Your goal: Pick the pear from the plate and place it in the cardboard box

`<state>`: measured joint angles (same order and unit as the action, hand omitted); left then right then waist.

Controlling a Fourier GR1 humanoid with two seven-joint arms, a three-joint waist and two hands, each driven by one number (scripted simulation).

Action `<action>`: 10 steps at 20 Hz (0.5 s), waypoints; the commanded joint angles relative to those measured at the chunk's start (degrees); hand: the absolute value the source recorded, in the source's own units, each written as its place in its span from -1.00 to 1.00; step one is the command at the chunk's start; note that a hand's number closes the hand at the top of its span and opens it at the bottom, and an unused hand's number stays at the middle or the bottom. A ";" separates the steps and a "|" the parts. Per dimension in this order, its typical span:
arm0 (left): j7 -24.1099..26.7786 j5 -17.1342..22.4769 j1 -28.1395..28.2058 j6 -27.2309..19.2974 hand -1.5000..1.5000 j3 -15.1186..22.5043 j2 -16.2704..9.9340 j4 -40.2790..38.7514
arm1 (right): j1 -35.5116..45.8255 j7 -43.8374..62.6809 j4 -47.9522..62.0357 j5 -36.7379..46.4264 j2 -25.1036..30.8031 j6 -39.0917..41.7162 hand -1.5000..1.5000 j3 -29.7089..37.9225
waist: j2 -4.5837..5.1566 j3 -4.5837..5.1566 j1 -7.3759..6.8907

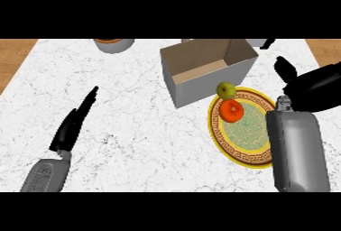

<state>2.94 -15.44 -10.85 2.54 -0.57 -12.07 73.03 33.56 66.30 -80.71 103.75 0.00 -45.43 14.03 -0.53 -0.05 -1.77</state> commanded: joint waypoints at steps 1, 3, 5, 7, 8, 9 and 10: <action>0.22 0.43 0.39 0.22 0.00 -0.11 0.36 -0.45 | -6.77 15.03 -6.00 2.29 0.00 -7.80 -1.00 -5.47 | -0.05 0.02 0.50; 0.15 0.29 2.06 0.22 0.00 0.01 0.05 0.74 | -11.48 15.82 -9.36 3.98 0.00 -8.79 -1.00 -6.22 | -0.20 -0.04 0.71; 0.00 0.50 1.45 -0.19 0.00 -0.01 0.82 0.72 | -13.35 17.39 -12.68 5.10 0.00 -8.24 -1.00 -8.37 | -0.12 -0.01 1.00; 0.72 0.64 2.65 0.26 0.00 -0.99 -0.82 0.75 | -19.43 18.40 -15.67 3.80 0.00 -8.37 -1.00 -10.27 | -0.18 -0.05 1.44; 0.68 0.62 2.75 0.03 0.00 -1.21 -1.10 1.80 | -20.42 18.70 -17.40 5.39 0.00 -7.33 -1.00 -12.35 | -0.34 -0.03 1.14; -0.28 0.26 1.44 -0.88 0.00 -1.00 -0.10 1.27 | -23.93 18.85 -16.91 5.76 0.00 -9.54 -1.00 -13.59 | 0.01 -0.09 1.61; 1.06 0.23 2.55 -0.94 0.00 -0.45 0.50 1.36 | -24.74 18.87 -18.75 4.72 0.00 -8.33 -1.00 -14.14 | -0.05 -0.06 1.67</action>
<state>3.37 -15.03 -8.99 2.27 -1.23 -12.23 74.00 14.42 70.93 -95.02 107.50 -0.01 -49.28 4.52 -0.67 -0.09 -0.54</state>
